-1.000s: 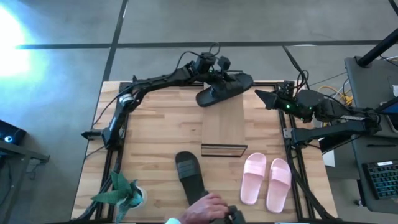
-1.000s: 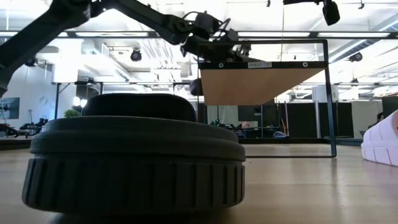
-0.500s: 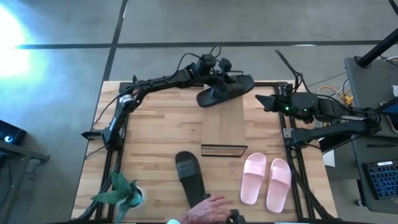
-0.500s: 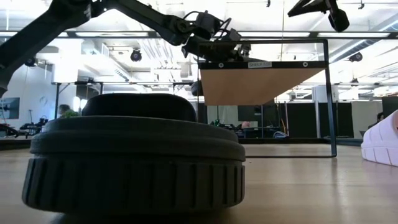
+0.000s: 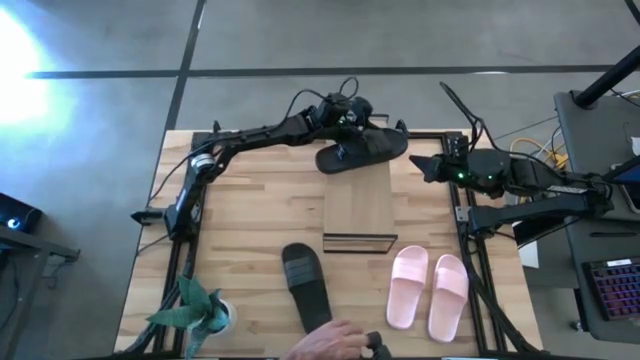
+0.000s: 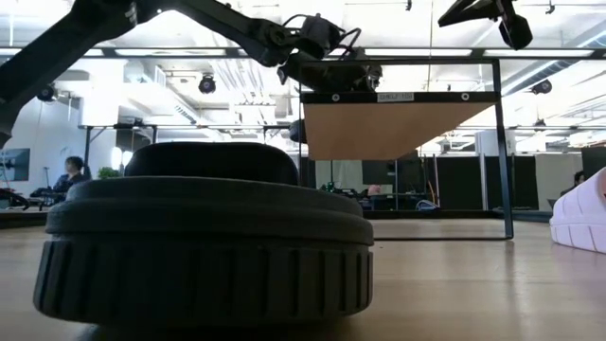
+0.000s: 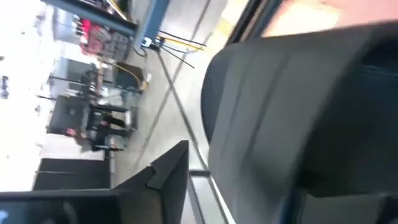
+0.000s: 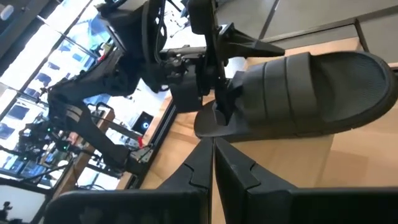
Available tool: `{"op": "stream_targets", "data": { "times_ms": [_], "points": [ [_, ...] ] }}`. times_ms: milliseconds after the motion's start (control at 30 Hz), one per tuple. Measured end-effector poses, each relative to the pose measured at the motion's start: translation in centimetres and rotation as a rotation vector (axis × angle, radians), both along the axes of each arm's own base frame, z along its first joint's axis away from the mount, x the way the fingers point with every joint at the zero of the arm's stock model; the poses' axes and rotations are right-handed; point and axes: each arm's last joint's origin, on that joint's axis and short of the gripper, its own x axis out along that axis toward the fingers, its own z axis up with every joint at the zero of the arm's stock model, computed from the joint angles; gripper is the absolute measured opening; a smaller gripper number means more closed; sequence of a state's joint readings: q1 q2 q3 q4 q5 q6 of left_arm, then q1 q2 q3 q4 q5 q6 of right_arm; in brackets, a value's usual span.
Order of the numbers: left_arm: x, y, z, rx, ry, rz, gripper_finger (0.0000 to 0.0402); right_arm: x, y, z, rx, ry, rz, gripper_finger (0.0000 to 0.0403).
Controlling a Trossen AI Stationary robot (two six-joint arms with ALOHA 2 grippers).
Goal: Pick and place slides into the shelf
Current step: Put the left black slide on the shelf
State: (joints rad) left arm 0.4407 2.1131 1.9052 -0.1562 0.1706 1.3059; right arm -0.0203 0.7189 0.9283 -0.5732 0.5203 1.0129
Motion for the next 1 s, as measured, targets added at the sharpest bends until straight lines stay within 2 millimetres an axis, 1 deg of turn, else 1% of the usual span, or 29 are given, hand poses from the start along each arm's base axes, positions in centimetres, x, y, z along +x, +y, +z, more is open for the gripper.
{"op": "stream_targets", "data": {
  "times_ms": [133, 267, 333, 400, 467, 533, 600, 667, 700, 733, 767, 833, 867, 933, 1000],
  "points": [
    [-1.0, -0.7, 0.7, -0.033, 0.072, 0.021, 0.0159, -0.1, 0.0, 0.0, 0.0, -0.003, 0.0, 0.0008],
    [-2.1, -1.7, 1.4, -0.071, 0.166, 0.131, 0.0159, -0.3, 0.0, 0.0, 0.005, -0.003, -0.002, 0.0008],
    [-2.8, -2.4, 2.5, -0.101, 0.168, 0.207, 0.0159, -0.4, 0.0, 0.0, 0.015, -0.003, -0.008, 0.0008],
    [-4.1, -3.3, 4.4, -0.176, 0.137, 0.301, 0.0159, -0.5, 0.0, -0.2, 0.025, 0.014, -0.015, 0.0008],
    [-5.6, -4.4, 6.4, -0.284, 0.079, 0.376, 0.0159, -0.6, 0.0, -0.5, 0.028, 0.039, -0.016, 0.0008],
    [-7.5, -5.6, 8.2, -0.44, 0.046, 0.444, 0.016, -0.7, 0.0, -0.7, 0.035, 0.065, -0.019, 0.0008],
    [-9.4, -6.7, 10.0, -0.646, -0.012, 0.493, 0.016, -0.7, 0.0, -0.8, 0.029, 0.084, -0.02, 0.0008],
    [-11.1, -7.8, 11.1, -0.88, -0.003, 0.482, 0.016, -0.7, 0.0, -0.8, 0.016, 0.089, -0.025, 0.0008],
    [-11.7, -8.3, 11.3, -0.969, 0.018, 0.463, 0.016, -0.7, -0.1, -0.8, 0.01, 0.089, -0.037, 0.0008],
    [-12.1, -8.9, 11.5, -1.027, 0.038, 0.459, 0.0159, -0.7, -0.1, -0.8, 0.003, 0.089, -0.053, 0.0009],
    [-12.4, -9.4, 11.2, -1.06, 0.071, 0.474, 0.0158, -0.7, -0.2, -0.8, -0.009, 0.092, -0.071, 0.0008],
    [-12.5, -10.4, 10.0, -1.068, 0.145, 0.487, 0.0147, -0.8, -0.2, -0.8, -0.036, 0.101, -0.091, 0.0008],
    [-12.5, -10.9, 9.1, -1.063, 0.191, 0.494, 0.0138, -0.8, -0.3, -0.8, -0.047, 0.108, -0.097, 0.0008],
    [-12.2, -11.7, 7.2, -1.042, 0.277, 0.492, 0.0111, -0.8, -0.3, -0.8, -0.061, 0.117, -0.095, 0.0008],
    [-12.1, -12.1, 5.7, -1.024, 0.33, 0.494, 0.0075, -0.8, -0.3, -0.8, -0.064, 0.119, -0.093, 0.0008]
  ]
}}
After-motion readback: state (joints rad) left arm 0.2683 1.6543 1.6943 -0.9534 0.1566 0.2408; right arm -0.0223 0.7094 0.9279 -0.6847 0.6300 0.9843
